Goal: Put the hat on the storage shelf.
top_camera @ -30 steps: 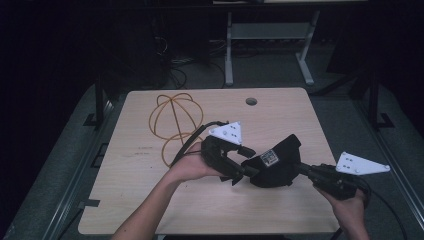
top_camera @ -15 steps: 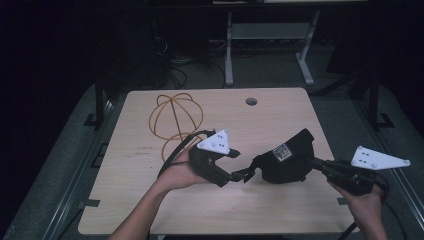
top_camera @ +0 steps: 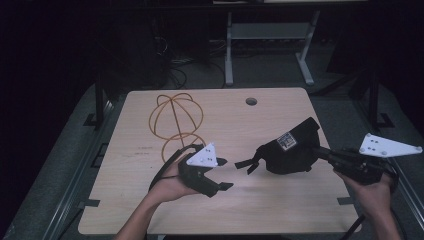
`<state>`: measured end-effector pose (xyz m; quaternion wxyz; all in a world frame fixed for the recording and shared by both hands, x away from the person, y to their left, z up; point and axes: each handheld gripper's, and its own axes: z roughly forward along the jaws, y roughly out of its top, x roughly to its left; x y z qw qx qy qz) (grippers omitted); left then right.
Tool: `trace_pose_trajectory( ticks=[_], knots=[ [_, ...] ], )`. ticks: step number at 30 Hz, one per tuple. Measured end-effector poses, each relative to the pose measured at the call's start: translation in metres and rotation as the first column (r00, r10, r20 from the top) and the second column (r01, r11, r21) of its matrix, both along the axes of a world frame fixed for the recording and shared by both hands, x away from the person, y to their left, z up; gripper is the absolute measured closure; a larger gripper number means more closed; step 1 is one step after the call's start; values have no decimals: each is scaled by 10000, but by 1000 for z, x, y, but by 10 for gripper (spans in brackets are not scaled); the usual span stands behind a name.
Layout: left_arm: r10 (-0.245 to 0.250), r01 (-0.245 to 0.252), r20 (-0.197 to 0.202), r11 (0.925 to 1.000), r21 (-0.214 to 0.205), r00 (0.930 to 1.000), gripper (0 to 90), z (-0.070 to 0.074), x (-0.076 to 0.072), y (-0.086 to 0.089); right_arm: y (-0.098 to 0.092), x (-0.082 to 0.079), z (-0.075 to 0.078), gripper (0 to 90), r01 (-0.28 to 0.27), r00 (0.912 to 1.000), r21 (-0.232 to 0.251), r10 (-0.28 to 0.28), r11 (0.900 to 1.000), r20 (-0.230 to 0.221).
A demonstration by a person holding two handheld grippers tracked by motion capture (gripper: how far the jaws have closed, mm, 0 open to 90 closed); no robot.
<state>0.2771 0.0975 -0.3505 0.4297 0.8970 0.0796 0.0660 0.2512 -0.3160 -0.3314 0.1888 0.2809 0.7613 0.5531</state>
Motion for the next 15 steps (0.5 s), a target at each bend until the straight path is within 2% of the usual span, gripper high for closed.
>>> trace_pose_trajectory(
  ticks=[4, 6, 8, 13, 15],
  knots=[
    [139, -139, 158, 9999, -42, 9998, 297, -11, -3, 5, 1, 3, 9, 891, -80, 9999, -110, 81, 9999, 87],
    [182, -182, 74, 9998, -60, 9998, 295, -18, -4, 8, 2, 5, 13, 891, -135, 9999, -125, 136, 9998, 86],
    [301, -304, 148, 9993, 196, 9994, 295, -26, -4, 10, 3, 8, 17, 891, -147, 9999, -164, 149, 9998, 80],
    [447, -448, 207, 9990, 41, 9988, 294, -36, -6, 16, 10, 14, 29, 891, -252, 9995, -254, 257, 9994, 186],
    [526, -531, 308, 9985, 154, 9981, 294, -39, -6, 17, 13, 17, 34, 891, -331, 9992, -225, 336, 9992, 204]
  ],
)
